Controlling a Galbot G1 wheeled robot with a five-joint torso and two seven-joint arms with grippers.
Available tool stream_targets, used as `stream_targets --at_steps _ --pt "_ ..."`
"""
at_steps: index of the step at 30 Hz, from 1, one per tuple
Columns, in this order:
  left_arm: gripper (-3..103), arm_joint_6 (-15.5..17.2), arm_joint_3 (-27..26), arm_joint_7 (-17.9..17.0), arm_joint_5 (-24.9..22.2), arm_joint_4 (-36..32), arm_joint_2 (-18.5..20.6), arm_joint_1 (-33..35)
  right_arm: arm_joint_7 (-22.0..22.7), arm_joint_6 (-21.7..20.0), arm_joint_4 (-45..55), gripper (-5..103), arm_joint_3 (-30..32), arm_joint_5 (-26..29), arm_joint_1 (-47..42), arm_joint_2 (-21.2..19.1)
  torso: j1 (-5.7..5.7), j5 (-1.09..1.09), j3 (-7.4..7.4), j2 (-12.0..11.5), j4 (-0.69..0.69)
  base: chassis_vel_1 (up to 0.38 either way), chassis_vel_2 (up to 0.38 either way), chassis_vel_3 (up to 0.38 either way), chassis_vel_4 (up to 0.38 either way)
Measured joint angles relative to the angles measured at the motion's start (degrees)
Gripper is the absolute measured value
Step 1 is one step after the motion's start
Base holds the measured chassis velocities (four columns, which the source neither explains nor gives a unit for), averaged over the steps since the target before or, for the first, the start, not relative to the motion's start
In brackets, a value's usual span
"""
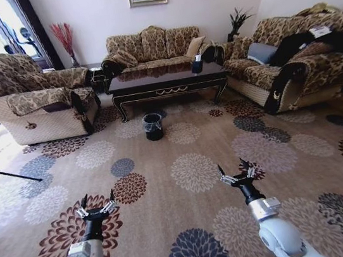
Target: Move to the front of the table and pick up the trash from the floor, then place it into the trash bin.
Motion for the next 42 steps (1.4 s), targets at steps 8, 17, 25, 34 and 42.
stream_targets --at_steps 8,17,25,34,42 --pt "100 0.0 0.0 0.0 0.0 0.0 0.0 0.0 0.0 0.0 0.0 100 0.0 0.0 0.0 0.0 0.61 0.0 0.97 1.59 0.0 0.0 0.0 0.0 0.0" --pt "100 0.0 0.0 0.0 0.0 0.0 0.0 0.0 0.0 0.0 0.0 100 0.0 0.0 0.0 0.0 1.46 0.0 2.27 3.73 0.0 0.0 0.0 0.0 0.0" --pt "100 0.0 0.0 0.0 0.0 0.0 0.0 0.0 0.0 0.0 0.0 100 0.0 0.0 0.0 0.0 2.24 0.0 3.56 5.79 0.0 0.0 0.0 0.0 0.0" --pt "100 0.0 0.0 0.0 0.0 0.0 0.0 0.0 0.0 0.0 0.0 100 0.0 0.0 0.0 0.0 3.11 0.0 4.81 7.93 0.0 0.0 0.0 0.0 0.0" --pt "100 0.0 0.0 0.0 0.0 0.0 0.0 0.0 0.0 0.0 0.0 100 0.0 0.0 0.0 0.0 3.81 0.0 5.92 9.71 0.0 0.0 0.0 0.0 0.0"
